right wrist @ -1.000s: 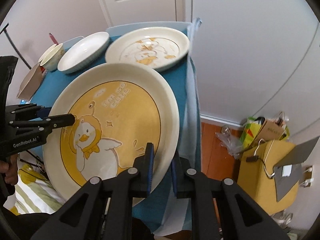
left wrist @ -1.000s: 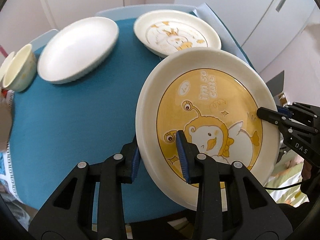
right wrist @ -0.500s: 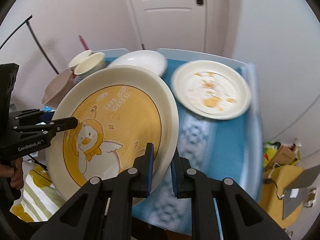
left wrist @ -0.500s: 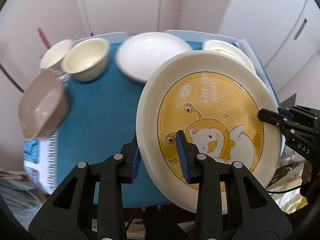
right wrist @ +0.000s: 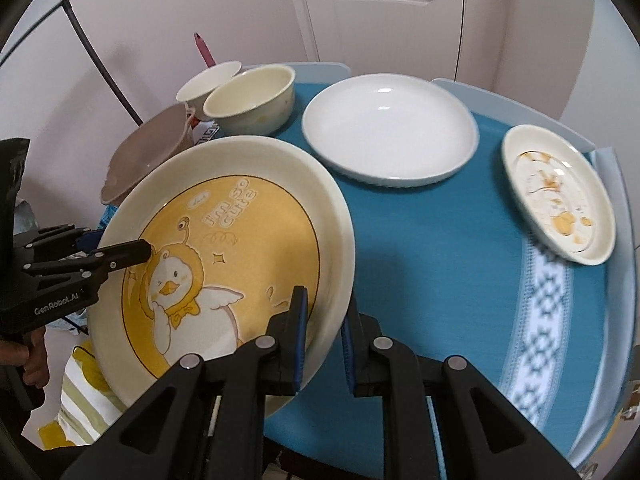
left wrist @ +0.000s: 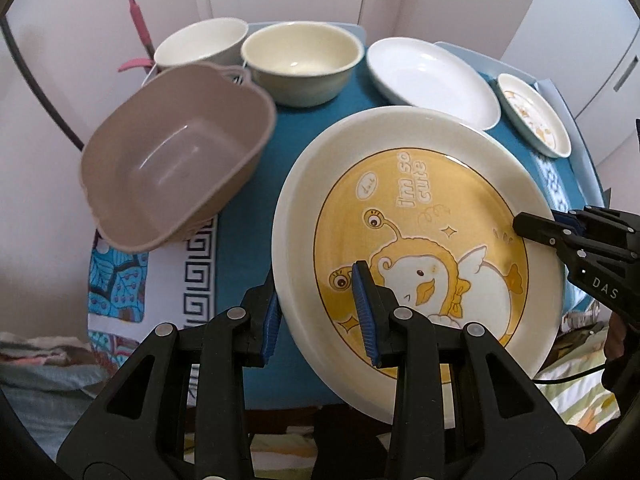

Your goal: Organize plates and bowls

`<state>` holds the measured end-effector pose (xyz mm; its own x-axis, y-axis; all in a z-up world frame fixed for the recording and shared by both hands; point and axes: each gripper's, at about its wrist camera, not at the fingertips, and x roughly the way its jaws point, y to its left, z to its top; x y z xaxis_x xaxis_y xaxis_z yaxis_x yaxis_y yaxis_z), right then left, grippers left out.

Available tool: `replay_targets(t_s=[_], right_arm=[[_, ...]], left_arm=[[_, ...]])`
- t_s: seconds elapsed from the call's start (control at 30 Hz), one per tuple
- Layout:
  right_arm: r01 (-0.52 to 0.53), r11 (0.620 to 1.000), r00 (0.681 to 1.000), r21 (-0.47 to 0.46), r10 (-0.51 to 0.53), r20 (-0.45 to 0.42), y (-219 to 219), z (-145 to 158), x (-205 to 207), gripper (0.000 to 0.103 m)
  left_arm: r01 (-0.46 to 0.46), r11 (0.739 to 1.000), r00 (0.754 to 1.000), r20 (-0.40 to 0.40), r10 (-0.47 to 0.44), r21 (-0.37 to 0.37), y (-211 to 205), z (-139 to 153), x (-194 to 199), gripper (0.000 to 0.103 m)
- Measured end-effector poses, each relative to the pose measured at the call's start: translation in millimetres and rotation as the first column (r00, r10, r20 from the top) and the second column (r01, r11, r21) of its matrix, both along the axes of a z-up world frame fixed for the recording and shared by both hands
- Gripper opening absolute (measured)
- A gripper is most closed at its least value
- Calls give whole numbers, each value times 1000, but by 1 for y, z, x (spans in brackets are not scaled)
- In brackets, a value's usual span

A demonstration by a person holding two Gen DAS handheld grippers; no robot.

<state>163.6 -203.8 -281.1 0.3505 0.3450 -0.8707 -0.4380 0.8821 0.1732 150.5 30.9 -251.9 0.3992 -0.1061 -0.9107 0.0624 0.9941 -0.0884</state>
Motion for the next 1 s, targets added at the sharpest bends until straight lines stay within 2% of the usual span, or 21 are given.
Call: replay_targets(t_s=[0.2, 0.4, 0.73, 0.8, 0.83, 0.87, 0.9, 0.93, 1.0], right_arm=[[38, 999, 999, -32, -38, 5, 25, -22, 7, 14], [63, 997, 998, -37, -63, 14, 31, -30, 7, 15], [87, 995, 996, -49, -88, -9, 36, -37, 8, 15], [90, 995, 996, -45, -90, -8, 34, -37, 7, 15], [93, 995, 996, -42, -93, -12, 34, -37, 8, 15], [96, 995, 995, -38, -97, -16, 30, -37, 6, 15], [99, 994, 995, -33, -100, -20, 28, -37, 7, 15], [102, 994, 994, -29, -103, -23, 26, -37, 8, 15], [108, 994, 994, -31, -109, -22, 24, -37, 9, 18]], left_arm=[[31, 999, 1000, 1, -31, -16, 13, -22, 12, 30], [54, 998, 998, -11, -54, -27, 16, -35, 14, 30], [60, 998, 998, -10, -59, 30, 2, -35, 22, 33], [61, 997, 998, -12, -60, 50, -1, -35, 24, 41], [61, 996, 998, -15, -60, 69, -3, -36, 26, 55], [58, 994, 998, -13, -57, 89, -3, -36, 26, 75], [53, 993, 999, -4, -52, 107, -2, -35, 25, 82], [49, 992, 999, 8, -50, 115, -2, -33, 24, 87], [53, 993, 998, 8, -54, 104, -1, -31, 24, 87]])
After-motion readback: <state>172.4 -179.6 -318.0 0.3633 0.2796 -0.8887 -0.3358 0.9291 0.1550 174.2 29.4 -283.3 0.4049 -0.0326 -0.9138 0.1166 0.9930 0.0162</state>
